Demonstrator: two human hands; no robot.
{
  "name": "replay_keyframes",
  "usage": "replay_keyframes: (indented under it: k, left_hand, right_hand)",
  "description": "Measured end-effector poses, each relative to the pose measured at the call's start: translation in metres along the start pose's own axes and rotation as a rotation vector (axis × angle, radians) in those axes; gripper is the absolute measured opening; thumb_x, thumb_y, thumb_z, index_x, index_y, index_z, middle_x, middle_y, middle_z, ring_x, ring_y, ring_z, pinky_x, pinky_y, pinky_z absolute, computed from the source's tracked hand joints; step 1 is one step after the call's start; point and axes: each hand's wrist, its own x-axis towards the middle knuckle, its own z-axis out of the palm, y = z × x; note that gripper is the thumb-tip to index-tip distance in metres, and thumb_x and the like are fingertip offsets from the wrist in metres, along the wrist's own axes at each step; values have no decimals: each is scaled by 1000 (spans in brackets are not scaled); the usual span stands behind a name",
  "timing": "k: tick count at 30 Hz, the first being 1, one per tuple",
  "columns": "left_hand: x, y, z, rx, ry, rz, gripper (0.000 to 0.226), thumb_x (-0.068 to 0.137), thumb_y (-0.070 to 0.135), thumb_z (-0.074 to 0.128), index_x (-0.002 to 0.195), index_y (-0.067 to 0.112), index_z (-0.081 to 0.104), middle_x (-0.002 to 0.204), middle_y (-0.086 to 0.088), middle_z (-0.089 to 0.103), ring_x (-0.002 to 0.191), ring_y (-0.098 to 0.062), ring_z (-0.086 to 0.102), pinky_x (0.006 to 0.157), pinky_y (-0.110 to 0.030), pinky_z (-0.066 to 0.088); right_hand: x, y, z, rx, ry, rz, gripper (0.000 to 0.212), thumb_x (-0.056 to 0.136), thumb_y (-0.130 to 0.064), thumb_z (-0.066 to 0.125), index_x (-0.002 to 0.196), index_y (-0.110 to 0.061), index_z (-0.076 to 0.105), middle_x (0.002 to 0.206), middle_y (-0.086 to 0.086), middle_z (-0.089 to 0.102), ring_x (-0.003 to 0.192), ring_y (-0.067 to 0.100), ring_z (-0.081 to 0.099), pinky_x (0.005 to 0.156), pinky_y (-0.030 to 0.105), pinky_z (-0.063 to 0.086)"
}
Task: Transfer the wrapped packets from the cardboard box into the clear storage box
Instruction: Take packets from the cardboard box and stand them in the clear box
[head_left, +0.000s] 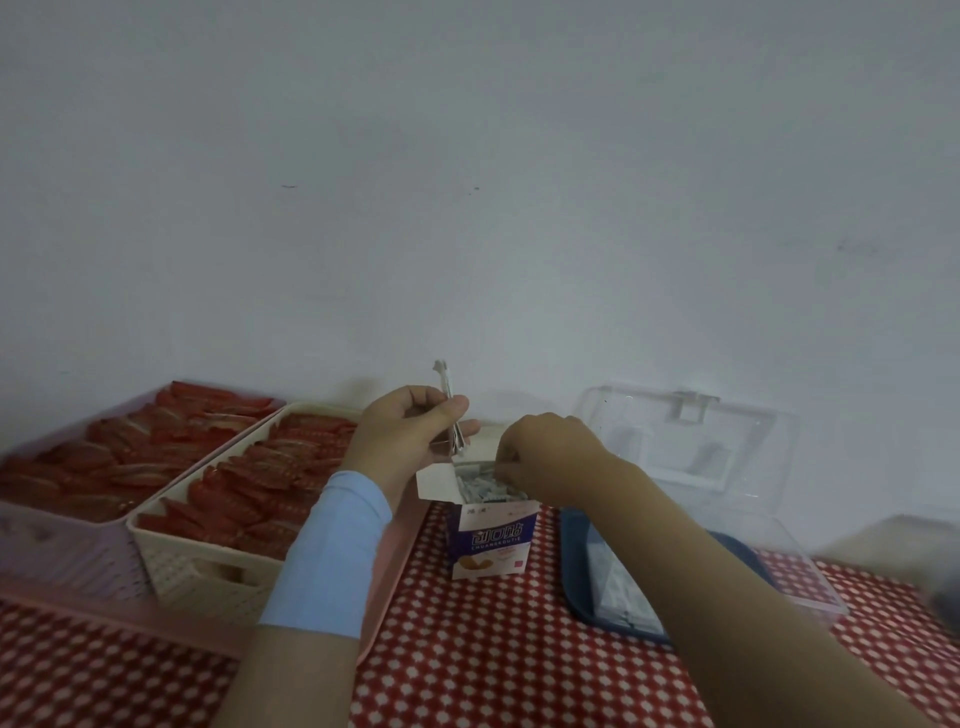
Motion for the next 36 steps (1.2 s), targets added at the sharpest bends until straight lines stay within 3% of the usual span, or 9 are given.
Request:
replay_keyframes:
  k: [4, 7, 10, 14, 17, 22, 25, 29, 36]
  left_hand:
    - [0, -1, 0, 14, 0, 2, 15, 88, 7, 73, 86, 7, 59, 88, -18, 71, 88, -31, 75, 76, -40, 63]
    - [0, -3, 1, 18, 4, -9, 15, 88, 7, 73, 85, 7, 58, 86, -18, 71, 87, -31, 75, 81, -42, 61]
    - [1, -5, 1, 37, 14, -10, 15, 87, 7, 74, 85, 7, 59, 84, -16, 71, 87, -31, 75, 84, -44, 60]
    - [2, -6, 1, 50, 18, -11, 15, 87, 8, 75, 87, 6, 60, 84, -17, 71, 87, -30, 76, 84, -44, 60]
    - [1, -6, 2, 62, 18, -12, 15, 87, 8, 74, 88, 6, 59, 86, -17, 71, 86, -30, 76, 83, -41, 61]
    - [0, -5, 1, 73, 32, -1, 14, 88, 8, 74, 88, 5, 60, 85, -16, 71, 86, -29, 76, 81, -40, 62]
    - [0, -4, 1, 81, 54, 25, 13, 88, 8, 73, 88, 5, 59, 87, -16, 71, 84, -29, 76, 79, -42, 62]
    - [-1, -4, 3, 95, 67, 30, 14, 89, 7, 72, 88, 5, 58, 90, -17, 71, 83, -28, 76, 79, -44, 62]
    - [3, -4, -2, 62, 187, 101, 14, 88, 6, 72, 91, 3, 59, 94, -19, 71, 82, -27, 76, 67, -35, 61]
  right_hand:
    - [3, 2, 6, -66, 42, 12, 20, 96, -39, 60, 104, -28, 74, 102, -7, 70, 95, 16, 63, 84, 31, 42]
    - [5, 3, 7, -97, 17, -7, 19, 94, -43, 62, 100, -31, 76, 100, -9, 70, 96, 15, 61, 86, 33, 36]
    - [5, 5, 3, -47, 62, 1, 21, 93, -48, 63, 94, -31, 76, 96, -12, 72, 93, 12, 61, 92, 34, 36]
    - [-4, 9, -4, 38, 144, 8, 17, 94, -38, 63, 95, -31, 78, 103, -13, 73, 93, 10, 62, 94, 32, 43]
    - [-7, 8, -4, 110, 201, -3, 18, 95, -36, 62, 98, -30, 78, 105, -12, 73, 93, 12, 65, 88, 34, 52]
    - [-8, 8, 7, 188, 250, -42, 17, 100, -32, 54, 104, -25, 68, 97, -8, 72, 85, 14, 66, 76, 33, 55]
    - [-9, 11, 9, 253, 333, -63, 16, 101, -32, 53, 108, -23, 64, 99, -9, 71, 73, 8, 59, 70, 30, 52]
    - [-9, 10, 12, 241, 273, -134, 13, 97, -36, 59, 103, -29, 68, 104, -15, 72, 65, -4, 46, 68, 23, 40]
    - [-9, 14, -4, 541, 314, 24, 12, 92, -32, 69, 81, -38, 67, 79, -21, 69, 68, 0, 64, 67, 25, 51]
